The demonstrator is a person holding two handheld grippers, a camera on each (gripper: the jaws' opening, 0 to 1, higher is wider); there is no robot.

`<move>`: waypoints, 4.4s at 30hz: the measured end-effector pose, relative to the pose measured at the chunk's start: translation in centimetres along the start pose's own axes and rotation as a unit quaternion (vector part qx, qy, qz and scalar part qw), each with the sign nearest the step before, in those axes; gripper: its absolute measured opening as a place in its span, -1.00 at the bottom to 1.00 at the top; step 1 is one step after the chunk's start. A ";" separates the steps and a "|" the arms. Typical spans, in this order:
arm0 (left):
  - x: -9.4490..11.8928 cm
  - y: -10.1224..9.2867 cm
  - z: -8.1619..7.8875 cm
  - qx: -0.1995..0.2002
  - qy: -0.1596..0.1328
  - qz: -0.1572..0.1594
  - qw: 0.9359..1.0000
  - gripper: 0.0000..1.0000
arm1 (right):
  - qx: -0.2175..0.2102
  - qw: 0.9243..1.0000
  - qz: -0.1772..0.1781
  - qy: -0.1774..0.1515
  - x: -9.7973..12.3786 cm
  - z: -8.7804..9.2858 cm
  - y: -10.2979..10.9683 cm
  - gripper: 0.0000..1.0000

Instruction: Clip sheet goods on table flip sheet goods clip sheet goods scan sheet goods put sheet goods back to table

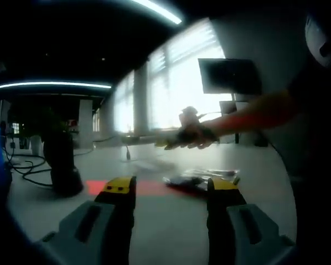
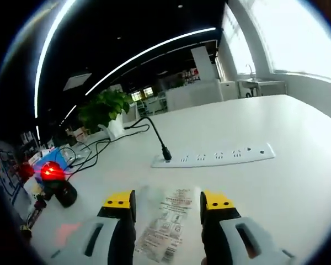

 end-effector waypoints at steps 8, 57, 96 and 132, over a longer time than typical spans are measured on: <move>0.0 0.1 0.0 0.002 -0.001 -0.004 1.000 -0.11 | 0.049 0.997 -0.029 -0.055 4.0 -2.8 0.6 -0.12; -0.1 0.5 -0.1 0.006 -0.001 -0.020 1.000 -0.11 | 0.107 0.973 -0.040 -0.199 24.3 7.2 2.4 -0.15; -0.1 0.7 -0.2 0.017 -0.005 -0.025 1.000 -0.11 | 0.098 0.976 -0.025 -0.195 24.7 10.8 0.9 -0.17; 0.0 0.7 -0.2 0.013 -0.005 -0.025 1.000 -0.11 | 0.193 0.963 -0.052 -0.180 24.1 9.9 7.0 -0.20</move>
Point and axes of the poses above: the point that each gripper's makers call its tool centre point, and the gripper's own axes: x roughly backward along the fingers, y roughly to its left, z roughly out of its underside, the point moved 6 cm from there along x, roughly backward along the fingers, and after that the axes turned 5 degrees about -z, right-handed, at the moved point
